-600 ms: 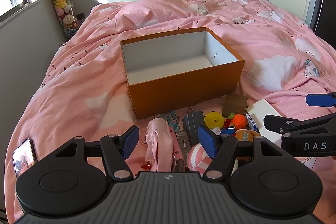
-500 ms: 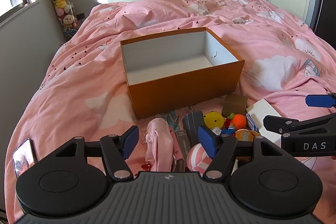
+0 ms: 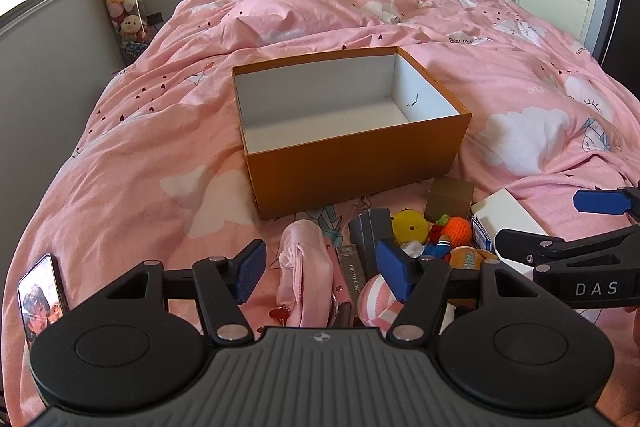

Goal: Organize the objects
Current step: 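Reach both grippers down to the pink pouch and pink stick in the pile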

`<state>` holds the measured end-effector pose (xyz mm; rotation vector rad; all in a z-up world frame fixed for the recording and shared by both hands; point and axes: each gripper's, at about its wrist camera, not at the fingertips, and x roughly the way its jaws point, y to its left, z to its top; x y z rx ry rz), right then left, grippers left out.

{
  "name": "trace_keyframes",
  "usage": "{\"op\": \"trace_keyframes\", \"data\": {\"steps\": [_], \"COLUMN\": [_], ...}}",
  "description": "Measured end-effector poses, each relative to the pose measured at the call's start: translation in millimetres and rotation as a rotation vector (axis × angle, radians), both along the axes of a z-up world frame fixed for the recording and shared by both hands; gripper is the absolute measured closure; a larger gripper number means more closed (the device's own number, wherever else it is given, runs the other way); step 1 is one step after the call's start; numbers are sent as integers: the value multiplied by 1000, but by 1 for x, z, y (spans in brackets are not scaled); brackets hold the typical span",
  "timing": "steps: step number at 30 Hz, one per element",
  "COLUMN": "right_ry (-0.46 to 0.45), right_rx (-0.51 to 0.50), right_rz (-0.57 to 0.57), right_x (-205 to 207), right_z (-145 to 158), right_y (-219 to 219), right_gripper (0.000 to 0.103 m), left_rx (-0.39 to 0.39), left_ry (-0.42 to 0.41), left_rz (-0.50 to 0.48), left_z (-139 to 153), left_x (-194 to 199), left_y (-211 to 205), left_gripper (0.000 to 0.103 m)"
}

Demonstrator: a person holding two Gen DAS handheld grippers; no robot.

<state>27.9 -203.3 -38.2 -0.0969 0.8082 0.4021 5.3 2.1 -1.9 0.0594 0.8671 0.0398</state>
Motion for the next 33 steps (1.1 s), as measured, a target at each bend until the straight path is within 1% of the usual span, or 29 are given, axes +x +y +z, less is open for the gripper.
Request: {"op": "trace_keyframes", "data": {"steps": [2,3,7,9,10,12,14,15,17,20,23,25,29,31,33], "right_ry": [9,15,66,96,110,132,151,160,190,233,269,282,301,312,321], "right_rx": [1,3,10,22,27,32,30,30,36,49,45,39,33,35,38], "right_rz": [21,30,73,102,120,154,187,204,235,267,290,308,340,358,376], "right_x": [2,3,12,18,21,26,33,36,44,57,68,73,79,82,84], "right_z": [-3,-4,-12,-16,-18,-22,-25,-27,-30,-37,-45,-49,-54,-56,-57], "right_y": [4,6,14,18,21,27,34,38,46,56,65,73,82,86,90], "right_gripper": [3,5,20,29,31,37,47,50,53,54,54,54,54,56,59], "left_rx": [-18,-28,-71,-91,-106,-136,-141,-139,-146,-166,-148,-144,-172,-188,-192], "left_ry": [12,20,65,90,102,131,155,164,181,218,267,300,362,394,409], "left_rz": [7,11,26,27,27,27,18,11,2,3,-3,-2,8,4,6], "left_z": [-2,-4,-11,-15,-17,-22,-27,-29,-32,-38,-49,-57,-70,-75,-80], "left_x": [3,5,13,17,20,27,34,38,45,60,75,85,98,103,106], "left_y": [6,9,20,25,29,35,37,38,39,43,44,46,51,52,53], "left_gripper": [29,31,41,44,45,46,46,46,46,46,46,46,46,46,46]}}
